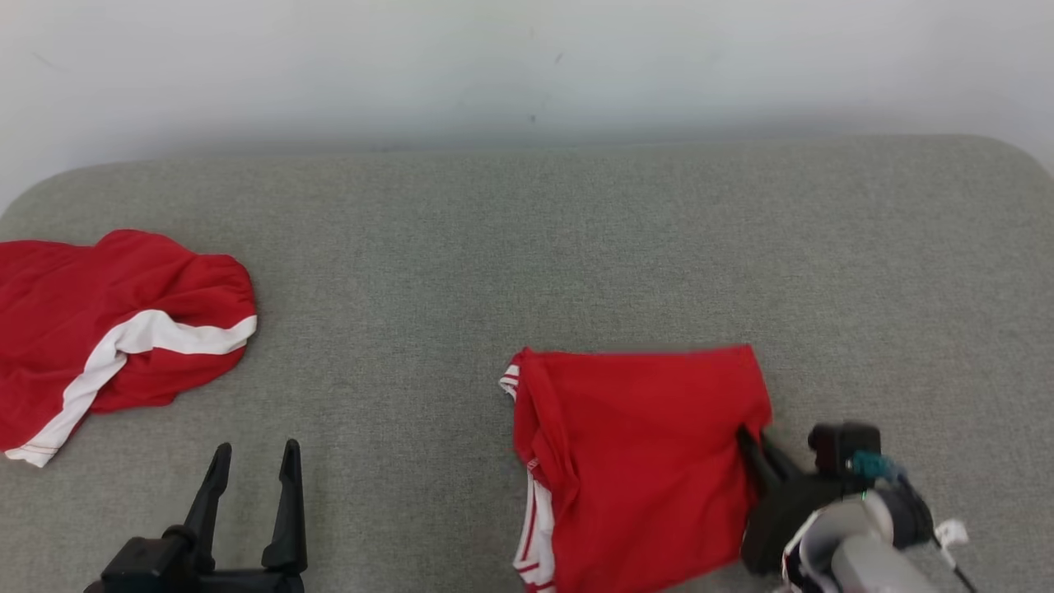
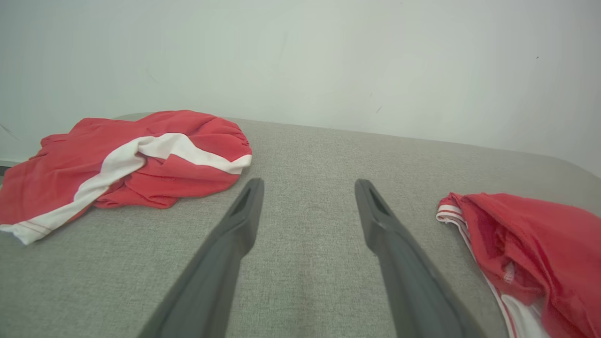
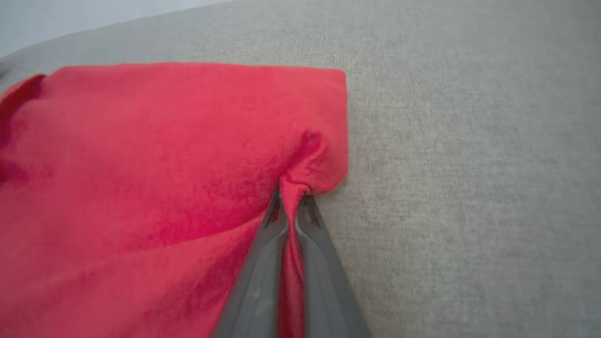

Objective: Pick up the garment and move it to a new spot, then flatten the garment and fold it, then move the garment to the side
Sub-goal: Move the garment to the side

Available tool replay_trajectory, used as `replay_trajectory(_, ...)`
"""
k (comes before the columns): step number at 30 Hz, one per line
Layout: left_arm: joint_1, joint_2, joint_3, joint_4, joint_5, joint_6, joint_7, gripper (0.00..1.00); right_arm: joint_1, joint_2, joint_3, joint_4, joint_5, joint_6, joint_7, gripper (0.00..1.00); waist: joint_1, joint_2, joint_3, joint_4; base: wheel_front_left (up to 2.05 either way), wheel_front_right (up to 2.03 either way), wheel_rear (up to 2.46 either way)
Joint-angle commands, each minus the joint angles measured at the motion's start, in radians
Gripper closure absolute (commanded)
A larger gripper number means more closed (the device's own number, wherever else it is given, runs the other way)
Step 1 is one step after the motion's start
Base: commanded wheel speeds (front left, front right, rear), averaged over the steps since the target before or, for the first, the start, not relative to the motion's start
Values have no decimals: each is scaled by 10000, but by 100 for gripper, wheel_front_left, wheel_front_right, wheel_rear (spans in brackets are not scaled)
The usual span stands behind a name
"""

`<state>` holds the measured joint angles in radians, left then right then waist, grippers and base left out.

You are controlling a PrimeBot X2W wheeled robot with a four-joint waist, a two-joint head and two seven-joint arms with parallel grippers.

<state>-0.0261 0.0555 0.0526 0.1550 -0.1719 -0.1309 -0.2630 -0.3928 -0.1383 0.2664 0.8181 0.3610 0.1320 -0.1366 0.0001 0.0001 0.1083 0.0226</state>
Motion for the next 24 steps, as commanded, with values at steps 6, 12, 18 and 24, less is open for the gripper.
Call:
replay_trajectory(6, -357, -19, 20, -272, -91, 13, -12, 0, -1608, -928, 721, 30, 213, -29, 15, 100, -1, -1, 592, -286, 0, 0, 0)
replay_trajectory(12, -779, -32, -194, -650, -102, 13, -10, 0, -2829, -2032, 913, -115, 502, -29, 154, 100, -1, -1, 1631, -556, 0, 0, 0)
replay_trajectory(18, -1506, 26, -356, -1178, -37, 12, -12, 0, -4149, -3665, 920, -540, 735, -29, 159, 100, -1, -1, 3330, -1117, 0, 0, 0)
replay_trajectory(24, -2060, 473, -336, -1544, 32, 12, -12, 0, -5164, -4883, 871, -876, 890, -29, 216, 100, -1, -1, 4496, -1870, 0, 0, 0)
